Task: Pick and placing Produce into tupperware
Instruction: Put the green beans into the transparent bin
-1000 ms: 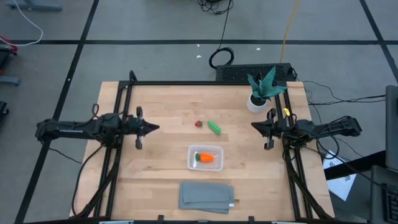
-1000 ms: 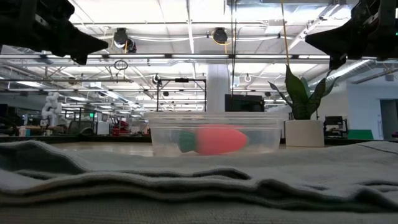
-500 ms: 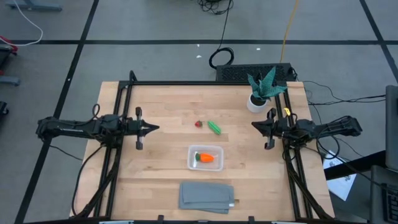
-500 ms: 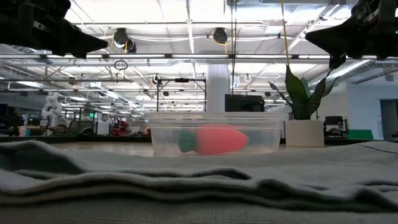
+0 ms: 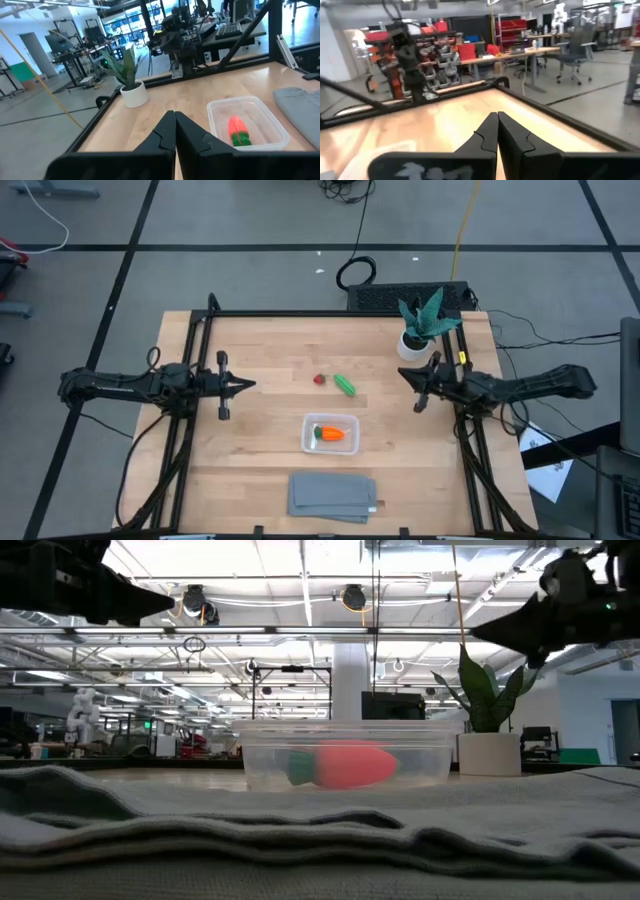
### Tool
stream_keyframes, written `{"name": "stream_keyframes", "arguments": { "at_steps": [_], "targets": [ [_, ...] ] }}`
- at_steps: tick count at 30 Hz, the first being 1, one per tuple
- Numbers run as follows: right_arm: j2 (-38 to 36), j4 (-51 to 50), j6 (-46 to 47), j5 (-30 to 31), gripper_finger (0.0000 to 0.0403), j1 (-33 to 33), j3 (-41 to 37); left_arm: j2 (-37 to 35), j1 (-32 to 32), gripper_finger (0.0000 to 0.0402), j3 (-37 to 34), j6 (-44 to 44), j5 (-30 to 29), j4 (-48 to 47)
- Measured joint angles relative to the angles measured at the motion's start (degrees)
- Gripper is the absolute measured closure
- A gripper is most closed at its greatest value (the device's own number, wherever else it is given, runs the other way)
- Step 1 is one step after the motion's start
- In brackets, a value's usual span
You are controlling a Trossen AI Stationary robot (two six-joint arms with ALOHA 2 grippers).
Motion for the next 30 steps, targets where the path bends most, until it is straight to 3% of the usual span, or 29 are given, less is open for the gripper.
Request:
{"name": "stream_keyframes", "arguments": {
  "at_steps": [13,25,30],
  "targets": [
    [18.0,-0.1,-0.4,-0.4,0.0403,-5.6,11.1,0.0,0.0,0.0401,0.0,0.2,0.0,0.3],
    [30.8,-0.4,0.5,-13.6,0.0403,-13.5,19.7,0.0,0.0,0.0401,0.0,0.0,0.0,0.7],
    [35.6,-0.3,0.6,-13.9,0.0403,-15.2,23.3,0.0,0.0,0.0401,0.0,0.0,0.0,2.2]
  ]
}}
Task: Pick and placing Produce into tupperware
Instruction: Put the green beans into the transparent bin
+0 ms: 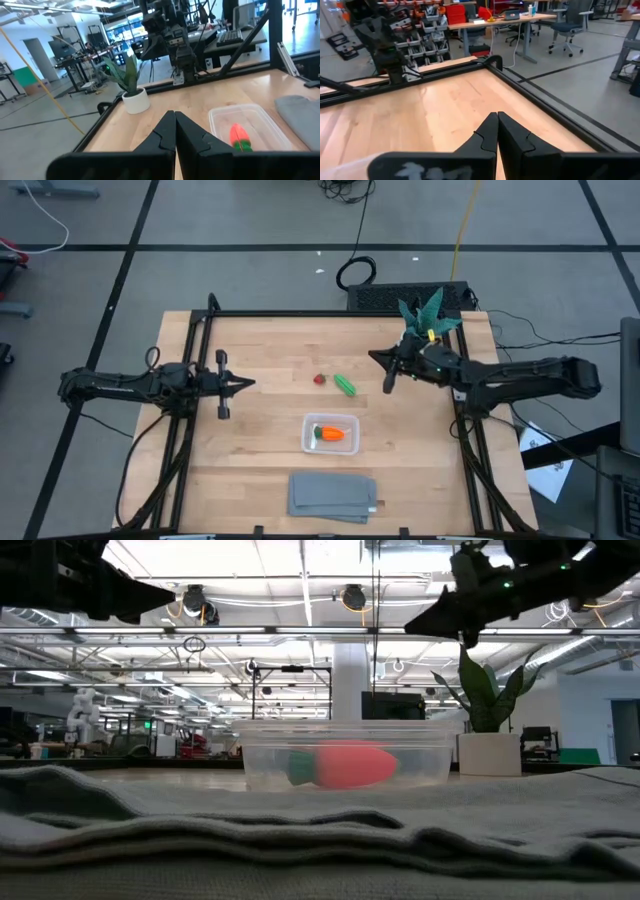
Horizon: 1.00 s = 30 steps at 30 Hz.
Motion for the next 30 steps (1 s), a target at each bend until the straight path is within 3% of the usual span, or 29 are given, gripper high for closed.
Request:
{"name": "stream_keyframes", "arguments": {
  "at_steps": [3,9,24,30],
  "targets": [
    [2.8,0.1,-0.3,-0.6,0.0403,-0.6,2.3,0.0,0.0,0.0401,0.0,0.1,0.0,0.9],
    [8.4,0.2,-0.6,-7.6,0.0403,-2.4,6.6,0.0,0.0,0.0401,0.0,1.2,0.0,1.1],
    [18.4,0.1,1.7,-9.0,0.0403,-6.7,14.1,0.0,0.0,0.0401,0.0,0.0,0.0,0.1],
    [22.8,-6.2,1.4,-9.0,0.0403,-6.9,18.4,0.0,0.0,0.0401,0.0,-0.2,0.0,0.1]
  ]
}}
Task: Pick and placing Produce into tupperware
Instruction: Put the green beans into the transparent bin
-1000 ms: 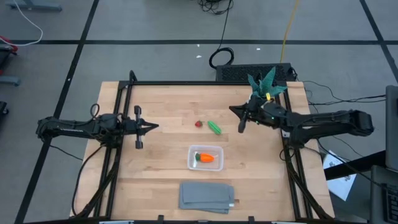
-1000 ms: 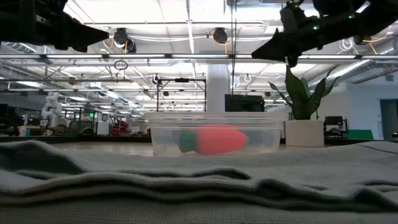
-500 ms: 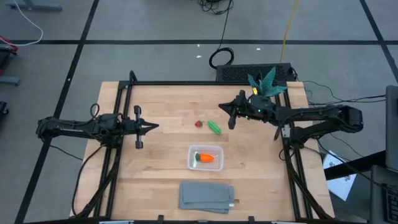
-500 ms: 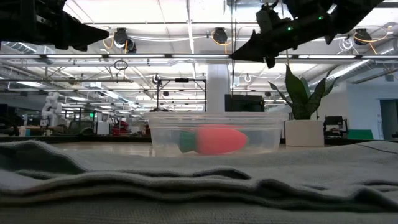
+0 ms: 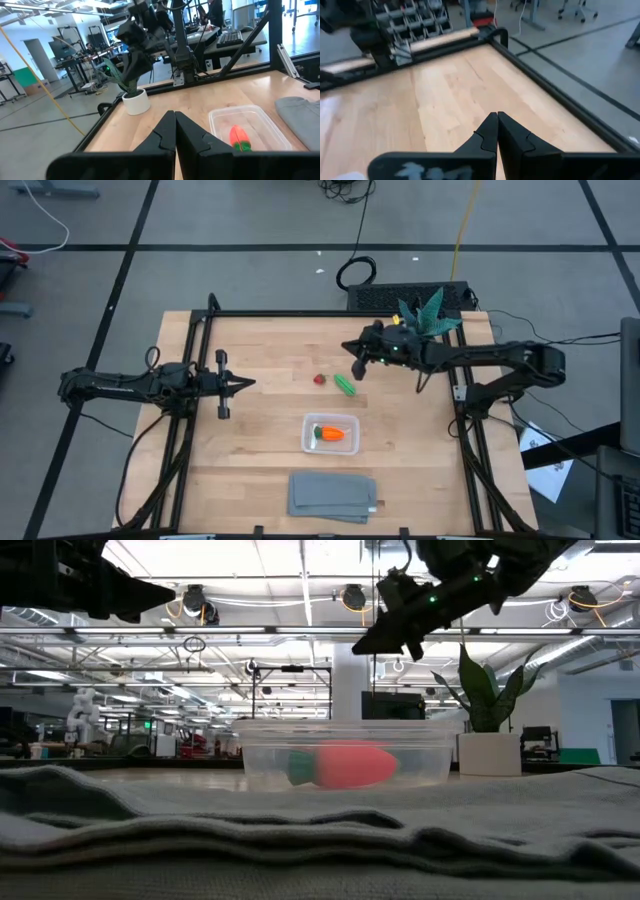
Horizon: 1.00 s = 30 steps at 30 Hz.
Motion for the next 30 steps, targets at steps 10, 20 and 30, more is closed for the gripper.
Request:
{"name": "stream_keyframes", "arguments": {
  "at_steps": [10,20,30],
  "targets": [
    [1.4,-5.4,0.2,-0.3,0.0403,-1.1,3.5,0.0,0.1,0.0401,0.0,0.0,0.0,0.0],
    [1.5,-14.3,0.9,-3.0,0.0403,-1.9,9.0,0.0,0.1,0.0401,0.0,0.0,-0.4,0.0],
    [7.8,-27.0,0.1,-9.0,0.0403,-1.8,18.9,0.0,0.1,0.0401,0.0,0.1,-0.4,0.5]
  ]
}}
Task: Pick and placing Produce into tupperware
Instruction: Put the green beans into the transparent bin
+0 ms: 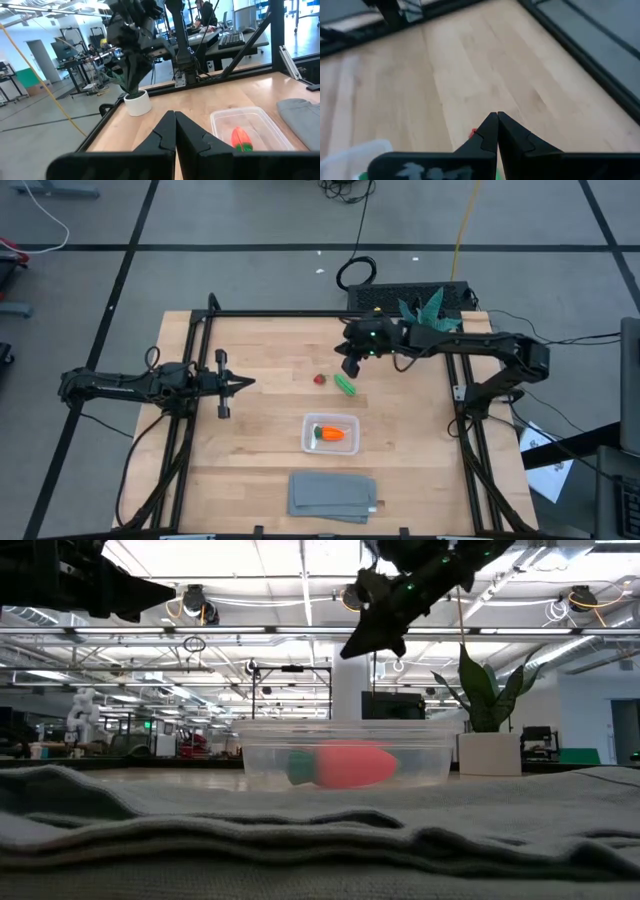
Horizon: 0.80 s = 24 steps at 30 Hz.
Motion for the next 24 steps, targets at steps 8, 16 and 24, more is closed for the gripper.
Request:
{"name": "stream_keyframes", "arguments": {
  "at_steps": [8,16,24],
  "targets": [
    [4.7,-17.5,-2.5,0.0,0.0403,-0.3,10.0,0.0,0.0,0.0401,0.0,0.0,-0.1,-0.5],
    [9.9,-32.8,-4.7,0.0,0.0403,-0.6,22.3,0.0,0.0,0.0401,0.0,0.2,-0.9,-0.5],
    [14.0,-42.1,-7.8,-4.5,0.0403,-0.7,28.4,0.0,0.0,0.0401,0.0,0.2,-1.1,-0.6]
  ]
}}
